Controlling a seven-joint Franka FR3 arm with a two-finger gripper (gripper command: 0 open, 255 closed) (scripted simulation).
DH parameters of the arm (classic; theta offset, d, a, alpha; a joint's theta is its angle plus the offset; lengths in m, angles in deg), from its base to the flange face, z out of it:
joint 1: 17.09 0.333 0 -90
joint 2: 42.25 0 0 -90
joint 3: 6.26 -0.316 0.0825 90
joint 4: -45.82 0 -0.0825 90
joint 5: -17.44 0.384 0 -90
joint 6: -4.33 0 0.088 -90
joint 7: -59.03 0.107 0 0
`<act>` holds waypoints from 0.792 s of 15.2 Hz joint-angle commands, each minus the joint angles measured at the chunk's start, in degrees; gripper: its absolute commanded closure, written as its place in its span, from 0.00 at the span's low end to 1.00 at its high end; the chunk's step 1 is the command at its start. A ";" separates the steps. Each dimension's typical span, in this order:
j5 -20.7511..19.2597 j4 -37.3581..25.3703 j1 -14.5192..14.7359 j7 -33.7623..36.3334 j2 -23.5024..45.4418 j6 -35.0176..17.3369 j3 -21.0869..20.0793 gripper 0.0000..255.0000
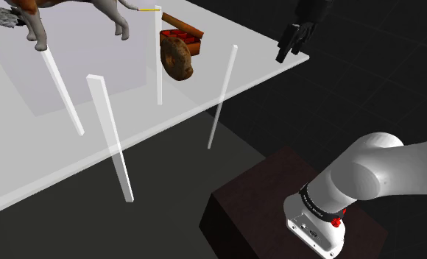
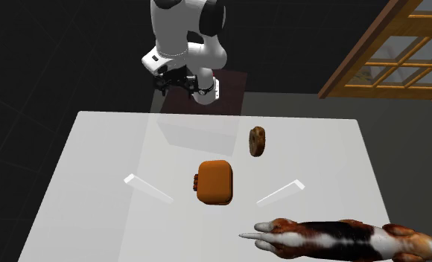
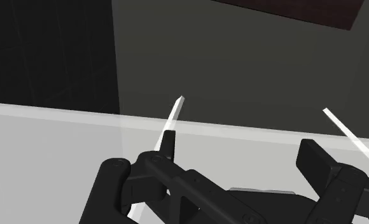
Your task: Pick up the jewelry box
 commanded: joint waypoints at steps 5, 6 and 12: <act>-4.16 -6.31 -0.26 4.74 6.61 -1.39 -6.94 0.00; -5.45 -8.02 -0.44 5.99 8.35 -1.53 -8.71 0.00; -15.56 -19.41 -2.03 14.27 20.00 -0.12 -19.80 0.00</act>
